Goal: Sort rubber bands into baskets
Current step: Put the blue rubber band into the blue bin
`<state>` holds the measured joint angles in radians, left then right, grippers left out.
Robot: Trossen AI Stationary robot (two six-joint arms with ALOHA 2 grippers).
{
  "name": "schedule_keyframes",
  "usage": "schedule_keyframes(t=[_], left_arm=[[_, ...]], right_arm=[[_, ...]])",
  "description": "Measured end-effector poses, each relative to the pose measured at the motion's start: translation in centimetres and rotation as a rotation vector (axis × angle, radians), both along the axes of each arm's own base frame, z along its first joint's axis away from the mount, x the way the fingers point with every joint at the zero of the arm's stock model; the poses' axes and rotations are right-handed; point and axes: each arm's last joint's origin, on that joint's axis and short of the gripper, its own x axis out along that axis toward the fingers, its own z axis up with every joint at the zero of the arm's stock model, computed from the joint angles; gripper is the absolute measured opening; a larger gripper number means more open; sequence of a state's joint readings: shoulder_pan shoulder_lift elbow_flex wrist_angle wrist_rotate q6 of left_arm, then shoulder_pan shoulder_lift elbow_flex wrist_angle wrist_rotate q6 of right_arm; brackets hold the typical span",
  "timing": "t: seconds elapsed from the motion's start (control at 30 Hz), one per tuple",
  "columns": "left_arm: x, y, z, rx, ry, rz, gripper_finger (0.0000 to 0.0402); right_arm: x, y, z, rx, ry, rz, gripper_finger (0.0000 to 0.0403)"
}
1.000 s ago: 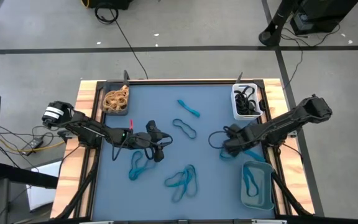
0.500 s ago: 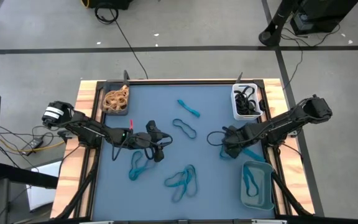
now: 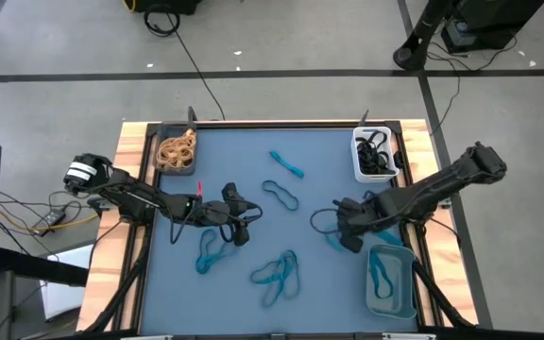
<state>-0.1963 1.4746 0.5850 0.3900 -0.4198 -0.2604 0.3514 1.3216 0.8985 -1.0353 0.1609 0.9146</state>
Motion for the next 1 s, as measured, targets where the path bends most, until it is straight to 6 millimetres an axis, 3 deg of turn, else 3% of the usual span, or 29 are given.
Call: schedule_keyframes(t=[0.27, 0.5, 0.67, 1.0], left_arm=[[0.0, 0.0, 0.0, 0.0, 0.0, 0.0, 0.0151], [0.0, 0.0, 0.0, 0.0, 0.0, 0.0, 0.0151], [0.0, 0.0, 0.0, -0.001, 0.0, 0.0, 0.0151], [0.0, 0.0, 0.0, -0.001, -0.001, 0.001, 0.0151]], right_arm=[[-1.9, 2.6, 6.2, 0.003, 0.105, -0.002, 0.0005], [-4.0, 4.5, 9.9, 0.047, 0.137, -0.002, 0.0005], [-5.2, 6.1, 11.1, 0.117, 0.125, 0.011, 0.0006], [-8.2, 9.2, 11.1, 0.198, 0.23, -0.068, 0.0007]])
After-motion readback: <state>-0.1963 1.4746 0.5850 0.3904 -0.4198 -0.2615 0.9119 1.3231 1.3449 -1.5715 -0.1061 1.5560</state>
